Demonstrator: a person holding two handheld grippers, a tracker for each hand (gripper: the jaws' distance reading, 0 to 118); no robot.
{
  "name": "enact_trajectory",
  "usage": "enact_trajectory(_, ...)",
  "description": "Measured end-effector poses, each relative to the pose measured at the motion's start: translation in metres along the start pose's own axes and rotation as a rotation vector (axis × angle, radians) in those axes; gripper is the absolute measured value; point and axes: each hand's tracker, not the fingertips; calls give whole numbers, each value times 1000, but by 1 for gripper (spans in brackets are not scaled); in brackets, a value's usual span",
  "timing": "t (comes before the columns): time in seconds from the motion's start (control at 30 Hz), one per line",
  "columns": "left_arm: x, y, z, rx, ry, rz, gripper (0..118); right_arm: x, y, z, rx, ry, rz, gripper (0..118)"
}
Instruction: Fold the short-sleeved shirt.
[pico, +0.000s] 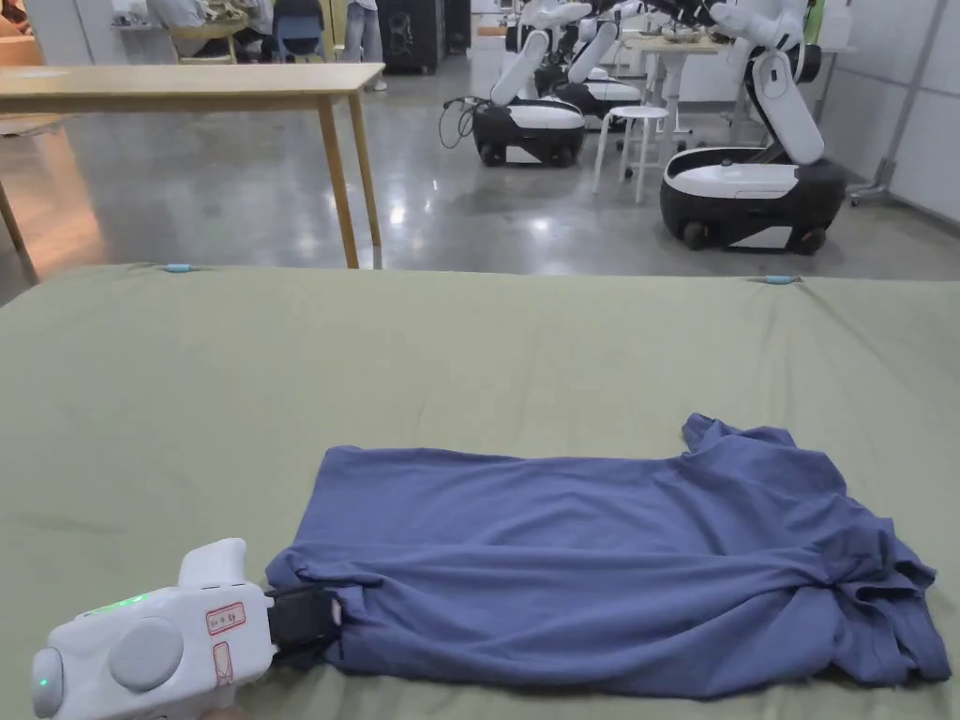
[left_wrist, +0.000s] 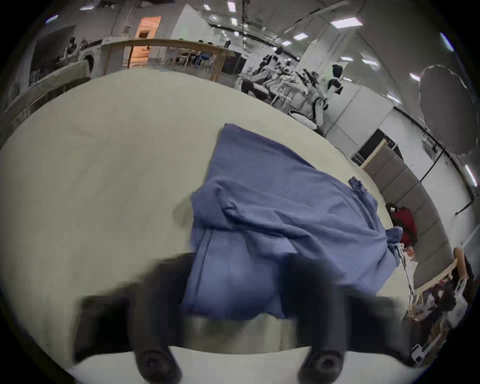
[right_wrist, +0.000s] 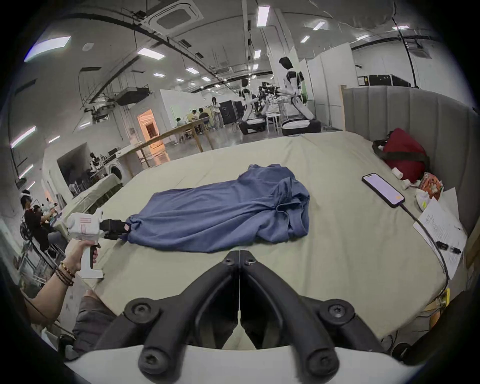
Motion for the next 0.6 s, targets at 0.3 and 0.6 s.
enact_trajectory(0.3, -6, -6, 2, -15, -47, 65, 4, 12, 24, -51, -48, -35, 40, 1)
enact_trajectory(0.6, 5, -12, 26, 28, -44, 49, 4, 96, 46, -173, -212, -28, -186, 115)
